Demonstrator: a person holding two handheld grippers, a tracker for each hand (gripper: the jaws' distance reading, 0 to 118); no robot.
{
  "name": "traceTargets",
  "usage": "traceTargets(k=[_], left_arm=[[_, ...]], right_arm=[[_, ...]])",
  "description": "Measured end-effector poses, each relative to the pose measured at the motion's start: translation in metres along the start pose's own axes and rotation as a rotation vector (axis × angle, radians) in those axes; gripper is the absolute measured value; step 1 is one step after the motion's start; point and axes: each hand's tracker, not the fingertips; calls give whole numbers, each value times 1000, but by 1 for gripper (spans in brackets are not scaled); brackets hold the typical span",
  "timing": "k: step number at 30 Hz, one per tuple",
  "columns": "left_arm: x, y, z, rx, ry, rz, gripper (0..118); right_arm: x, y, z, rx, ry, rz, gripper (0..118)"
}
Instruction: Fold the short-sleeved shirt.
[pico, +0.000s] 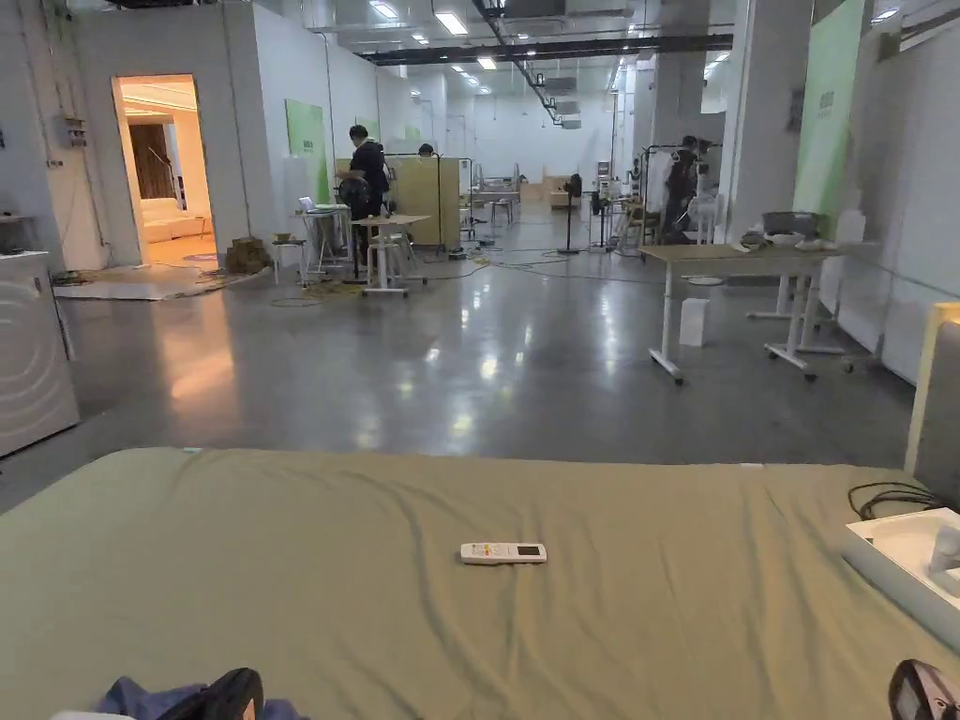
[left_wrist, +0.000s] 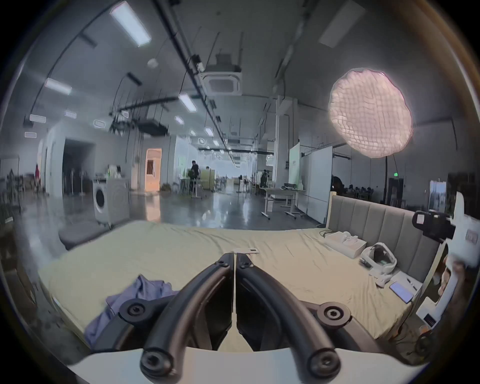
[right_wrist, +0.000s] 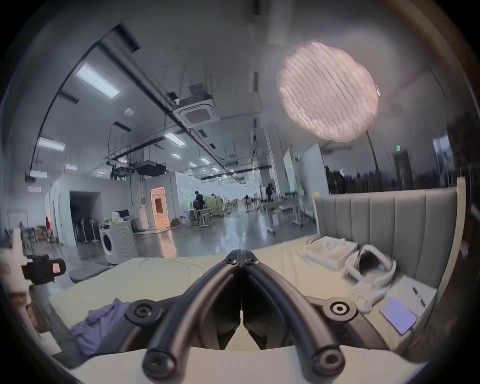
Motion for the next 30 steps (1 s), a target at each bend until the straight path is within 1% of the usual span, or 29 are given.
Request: traceTargets(k=[1, 2, 3, 4, 5, 7, 8, 11, 12, 14, 18, 22, 30], left_arm=[[11, -5, 0, 24, -17, -51, 3], [-20, 10, 29, 26, -46, -28, 3], [-17, 10, 32, 23, -91, -4, 3], [-14, 10, 34, 30, -118, -15, 3], [-8, 9, 36, 44, -113, -60, 3], [-13, 22, 44, 70, -48, -176, 3], [-11, 22, 42, 68, -57, -219, 3], [-3, 21, 41, 54, -67, -215, 3], [-6, 21, 39, 61, -78, -177, 3], [2, 21, 43, 73, -82, -168, 3], [6, 25, 43, 89, -79, -172, 3], [7, 28, 42, 88, -90, -172, 3], [-3, 21, 34, 7, -81, -163, 3]], right_arm=[[2, -1, 2, -26, 6, 1, 0], [2, -1, 1, -60, 5, 55, 0], [2, -2, -2, -77, -24, 108, 0], [4, -3, -2, -84, -31, 133, 0], [0, -8, -4, -93, -33, 146, 0], [2, -11, -3, -101, -35, 135, 0], [2, -11, -3, -108, -27, 137, 0], [-5, -13, -3, -128, -19, 189, 0], [-7, -13, -3, -129, -19, 209, 0], [-12, -14, -2, -128, 0, 233, 0], [-14, -14, -2, -146, 34, 237, 0], [-18, -16, -3, -150, 30, 276, 0], [-20, -20, -7, -179, 54, 285, 0]])
